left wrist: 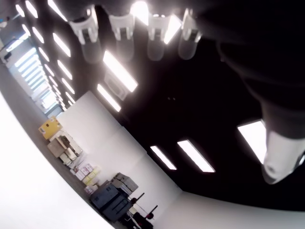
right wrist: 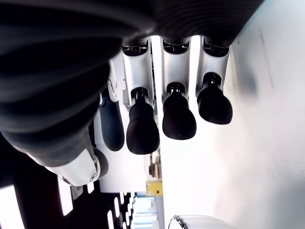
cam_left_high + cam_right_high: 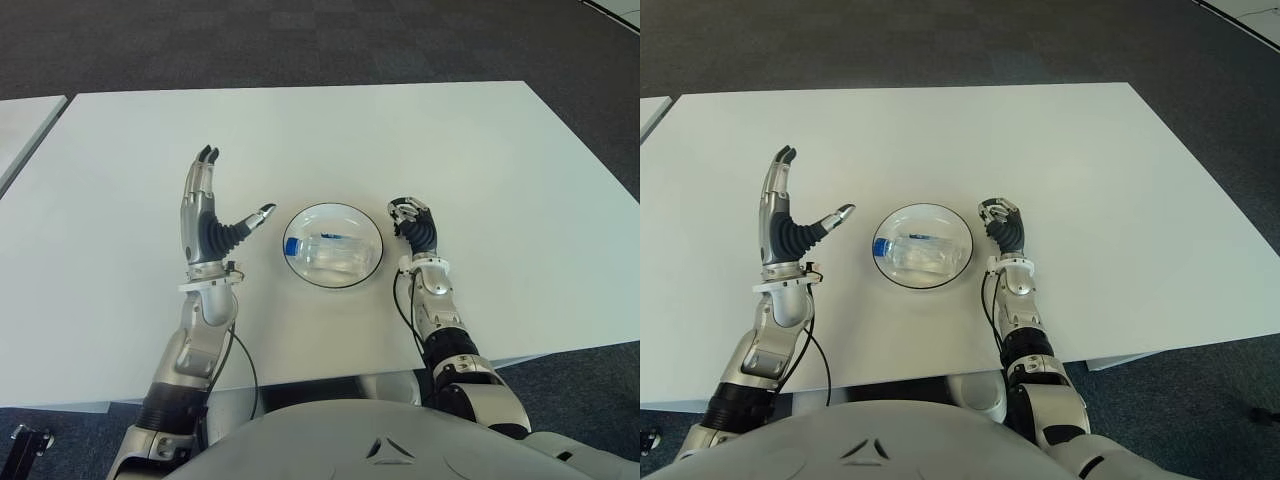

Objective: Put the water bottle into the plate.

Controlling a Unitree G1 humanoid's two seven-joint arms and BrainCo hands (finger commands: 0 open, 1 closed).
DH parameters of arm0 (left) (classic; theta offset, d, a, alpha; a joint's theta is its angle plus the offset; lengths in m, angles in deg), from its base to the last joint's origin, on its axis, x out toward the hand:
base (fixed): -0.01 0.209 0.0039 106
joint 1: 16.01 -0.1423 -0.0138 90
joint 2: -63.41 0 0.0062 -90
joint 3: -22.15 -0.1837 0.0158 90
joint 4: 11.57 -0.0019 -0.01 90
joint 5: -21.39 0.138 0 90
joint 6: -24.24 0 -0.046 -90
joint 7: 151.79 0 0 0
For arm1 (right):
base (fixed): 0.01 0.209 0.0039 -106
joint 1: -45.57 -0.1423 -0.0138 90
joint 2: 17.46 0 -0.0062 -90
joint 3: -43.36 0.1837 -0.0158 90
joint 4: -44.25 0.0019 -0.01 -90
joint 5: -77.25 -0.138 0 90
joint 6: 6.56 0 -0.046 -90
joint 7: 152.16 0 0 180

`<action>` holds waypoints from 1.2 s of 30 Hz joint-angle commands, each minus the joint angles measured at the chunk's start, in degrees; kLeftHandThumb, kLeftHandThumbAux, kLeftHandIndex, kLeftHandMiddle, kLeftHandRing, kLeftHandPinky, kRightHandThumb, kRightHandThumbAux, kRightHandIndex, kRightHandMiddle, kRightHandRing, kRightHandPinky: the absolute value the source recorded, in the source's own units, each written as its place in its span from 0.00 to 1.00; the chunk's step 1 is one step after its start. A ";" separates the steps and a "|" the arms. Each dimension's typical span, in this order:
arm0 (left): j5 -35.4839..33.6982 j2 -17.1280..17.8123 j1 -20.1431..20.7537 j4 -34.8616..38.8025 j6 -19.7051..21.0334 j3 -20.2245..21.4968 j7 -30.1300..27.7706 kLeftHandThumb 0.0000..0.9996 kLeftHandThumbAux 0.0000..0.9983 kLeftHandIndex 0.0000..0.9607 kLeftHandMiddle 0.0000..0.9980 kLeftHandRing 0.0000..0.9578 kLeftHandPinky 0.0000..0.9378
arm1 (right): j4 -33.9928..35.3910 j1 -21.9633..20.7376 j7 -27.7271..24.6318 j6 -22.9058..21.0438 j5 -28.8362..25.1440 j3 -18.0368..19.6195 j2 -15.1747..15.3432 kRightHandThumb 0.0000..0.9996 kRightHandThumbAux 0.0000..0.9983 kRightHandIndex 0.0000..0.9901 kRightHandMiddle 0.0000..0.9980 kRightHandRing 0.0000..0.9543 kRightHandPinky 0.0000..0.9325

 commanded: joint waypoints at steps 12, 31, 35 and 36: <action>-24.41 -3.11 -1.54 -10.71 -5.31 7.96 -17.33 0.05 0.81 0.05 0.05 0.03 0.12 | -3.07 4.09 0.67 -5.85 0.11 -0.27 -0.76 0.70 0.73 0.44 0.79 0.81 0.82; -33.85 -5.86 2.78 -22.74 -8.39 12.06 -28.32 0.16 0.97 0.37 0.37 0.35 0.39 | -2.46 4.55 0.85 -6.02 0.18 -0.57 -0.89 0.70 0.73 0.44 0.79 0.81 0.82; -33.27 -5.99 2.40 -23.30 -8.66 11.69 -29.29 0.17 0.97 0.40 0.39 0.39 0.41 | -2.27 4.60 1.30 -6.30 0.36 -0.62 -0.98 0.70 0.73 0.44 0.79 0.81 0.82; -33.14 -6.06 2.22 -23.38 -8.75 11.54 -29.52 0.17 0.97 0.42 0.41 0.40 0.42 | -2.17 4.66 1.42 -6.40 0.41 -0.64 -0.99 0.70 0.73 0.44 0.79 0.81 0.82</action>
